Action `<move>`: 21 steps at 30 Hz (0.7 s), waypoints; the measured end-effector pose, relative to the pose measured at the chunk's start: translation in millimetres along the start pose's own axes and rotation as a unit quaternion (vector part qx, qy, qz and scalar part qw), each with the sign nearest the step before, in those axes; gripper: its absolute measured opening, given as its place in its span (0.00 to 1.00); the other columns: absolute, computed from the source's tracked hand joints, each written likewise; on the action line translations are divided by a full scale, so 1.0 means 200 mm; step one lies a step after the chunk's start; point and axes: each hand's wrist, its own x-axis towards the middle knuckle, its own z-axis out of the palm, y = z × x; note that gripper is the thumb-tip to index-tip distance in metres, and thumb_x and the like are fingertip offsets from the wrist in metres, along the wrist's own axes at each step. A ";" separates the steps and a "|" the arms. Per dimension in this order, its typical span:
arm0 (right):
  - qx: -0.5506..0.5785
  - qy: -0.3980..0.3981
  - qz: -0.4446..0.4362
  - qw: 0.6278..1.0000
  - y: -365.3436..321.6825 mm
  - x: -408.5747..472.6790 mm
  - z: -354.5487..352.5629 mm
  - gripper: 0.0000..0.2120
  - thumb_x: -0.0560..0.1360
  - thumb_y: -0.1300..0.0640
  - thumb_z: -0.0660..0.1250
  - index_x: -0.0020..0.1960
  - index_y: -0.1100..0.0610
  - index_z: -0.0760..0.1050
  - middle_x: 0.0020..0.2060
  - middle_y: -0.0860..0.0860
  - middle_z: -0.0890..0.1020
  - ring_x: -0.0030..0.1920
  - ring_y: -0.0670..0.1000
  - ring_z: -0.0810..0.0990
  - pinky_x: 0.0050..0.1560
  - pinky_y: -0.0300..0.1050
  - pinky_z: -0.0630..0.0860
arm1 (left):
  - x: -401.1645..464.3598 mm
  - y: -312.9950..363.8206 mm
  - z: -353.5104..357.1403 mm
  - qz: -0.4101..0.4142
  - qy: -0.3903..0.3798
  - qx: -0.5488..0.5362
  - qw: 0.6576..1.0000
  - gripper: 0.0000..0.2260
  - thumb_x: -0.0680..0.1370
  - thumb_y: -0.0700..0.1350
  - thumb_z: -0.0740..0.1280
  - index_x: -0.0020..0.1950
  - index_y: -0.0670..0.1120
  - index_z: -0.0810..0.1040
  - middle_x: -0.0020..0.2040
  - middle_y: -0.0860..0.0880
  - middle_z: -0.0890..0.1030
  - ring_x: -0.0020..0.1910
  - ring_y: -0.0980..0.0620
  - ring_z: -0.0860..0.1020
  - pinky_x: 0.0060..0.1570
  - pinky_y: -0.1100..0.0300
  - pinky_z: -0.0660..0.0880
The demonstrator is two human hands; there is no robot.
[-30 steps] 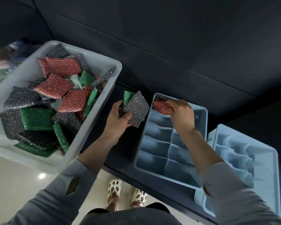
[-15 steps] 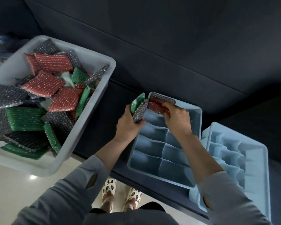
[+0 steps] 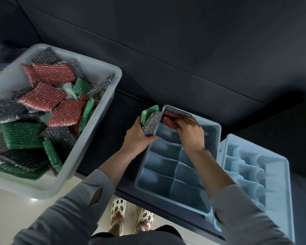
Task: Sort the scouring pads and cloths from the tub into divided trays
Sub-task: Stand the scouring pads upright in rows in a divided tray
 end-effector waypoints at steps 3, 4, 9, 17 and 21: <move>0.011 0.053 0.024 0.998 -0.05 0.00 -0.04 0.11 0.66 0.58 0.74 0.49 0.57 0.83 0.40 0.52 0.84 0.47 0.59 0.77 0.42 0.50 0.80 | -0.01 0.00 -0.01 0.015 0.023 -0.003 1.000 0.23 0.71 0.46 0.75 0.64 0.51 0.72 0.53 0.53 0.81 0.54 0.52 0.79 0.54 0.58 0.74; 0.044 0.069 0.047 0.996 -0.08 0.00 -0.06 0.14 0.68 0.56 0.73 0.53 0.55 0.83 0.44 0.51 0.84 0.48 0.57 0.77 0.48 0.47 0.79 | -0.02 0.01 -0.02 0.028 0.043 -0.005 0.999 0.22 0.72 0.48 0.74 0.64 0.51 0.73 0.53 0.54 0.81 0.54 0.52 0.79 0.56 0.58 0.74; 0.448 -0.095 0.182 0.870 -0.31 0.04 -0.17 0.12 0.74 0.52 0.73 0.53 0.57 0.80 0.46 0.50 0.85 0.48 0.48 0.83 0.55 0.44 0.77 | -0.08 0.11 -0.08 0.110 0.049 -0.054 0.991 0.18 0.74 0.48 0.72 0.60 0.60 0.71 0.50 0.61 0.81 0.51 0.64 0.79 0.52 0.71 0.74; 0.602 -0.143 0.229 0.751 -0.35 -0.03 -0.31 0.09 0.77 0.61 0.69 0.57 0.61 0.77 0.47 0.53 0.83 0.46 0.48 0.80 0.47 0.41 0.78 | -0.17 0.20 -0.10 0.067 -0.169 -0.278 0.943 0.20 0.79 0.60 0.60 0.70 0.58 0.68 0.65 0.55 0.77 0.64 0.56 0.77 0.64 0.52 0.73; 0.579 -0.156 0.235 0.765 -0.30 -0.07 -0.34 0.10 0.77 0.63 0.68 0.58 0.62 0.77 0.48 0.53 0.83 0.46 0.47 0.81 0.46 0.40 0.79 | -0.19 0.19 -0.05 0.046 -0.119 -0.333 0.934 0.17 0.80 0.56 0.61 0.68 0.54 0.72 0.63 0.50 0.80 0.61 0.52 0.79 0.60 0.51 0.77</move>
